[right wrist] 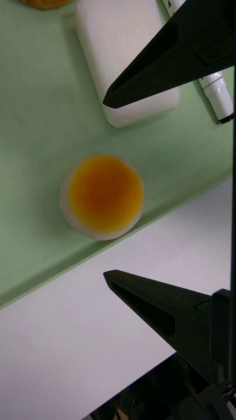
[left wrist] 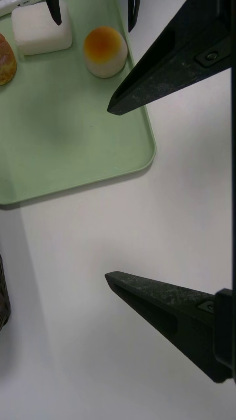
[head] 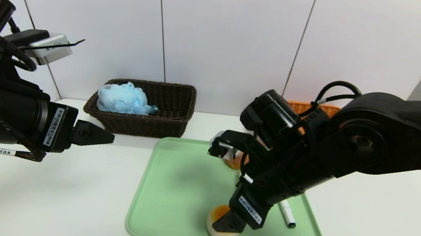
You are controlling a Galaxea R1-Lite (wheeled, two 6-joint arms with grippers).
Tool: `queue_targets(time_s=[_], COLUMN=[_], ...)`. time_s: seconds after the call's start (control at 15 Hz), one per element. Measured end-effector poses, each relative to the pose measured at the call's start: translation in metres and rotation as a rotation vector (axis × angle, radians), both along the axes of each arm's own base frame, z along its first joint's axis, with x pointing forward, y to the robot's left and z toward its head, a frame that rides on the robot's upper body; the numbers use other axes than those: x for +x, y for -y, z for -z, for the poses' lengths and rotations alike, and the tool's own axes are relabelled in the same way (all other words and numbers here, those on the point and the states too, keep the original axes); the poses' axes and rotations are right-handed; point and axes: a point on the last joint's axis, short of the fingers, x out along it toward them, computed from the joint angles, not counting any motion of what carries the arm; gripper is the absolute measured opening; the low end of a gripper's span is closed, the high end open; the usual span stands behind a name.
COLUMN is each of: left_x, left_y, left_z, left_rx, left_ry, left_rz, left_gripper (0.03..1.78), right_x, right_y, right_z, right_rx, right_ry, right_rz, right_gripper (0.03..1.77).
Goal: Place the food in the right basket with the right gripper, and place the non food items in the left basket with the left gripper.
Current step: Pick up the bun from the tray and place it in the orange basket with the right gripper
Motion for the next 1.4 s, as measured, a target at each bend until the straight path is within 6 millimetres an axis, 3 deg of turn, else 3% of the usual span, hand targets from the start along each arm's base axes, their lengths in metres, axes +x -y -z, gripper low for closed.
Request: queue_targets(time_s=[0.33, 0.73, 1.0, 1.2, 1.27, 1.33, 1.4], left_x=[0.000, 0.001, 0.002, 0.002, 0.002, 0.002, 0.002], left_y=[0.000, 0.000, 0.001, 0.001, 0.001, 0.001, 0.001], left_z=[0.003, 0.003, 0.004, 0.004, 0.004, 0.004, 0.004], left_rx=[0.004, 0.005, 0.004, 0.004, 0.003, 0.004, 0.004], left_ry=[-0.010, -0.011, -0.010, -0.011, -0.011, -0.011, -0.011], left_rz=[-0.001, 0.000, 0.000, -0.001, 0.000, -0.001, -0.002], left_gripper=[1.69, 1.69, 1.69, 1.69, 1.69, 1.69, 1.69], right_x=[0.000, -0.003, -0.004, -0.005, -0.006, -0.006, -0.006], right_y=[-0.009, -0.014, -0.015, -0.016, -0.016, -0.016, -0.015], right_z=[0.017, 0.023, 0.024, 0.025, 0.025, 0.024, 0.023], right_rx=[-0.085, -0.105, -0.106, -0.106, -0.106, -0.103, -0.102], right_ry=[0.016, 0.013, 0.007, 0.006, 0.005, 0.007, 0.008], right_rz=[-0.011, -0.037, -0.044, -0.048, -0.048, -0.049, -0.049], right_gripper=[1.70, 1.70, 1.09, 0.78, 0.54, 0.08, 0.05])
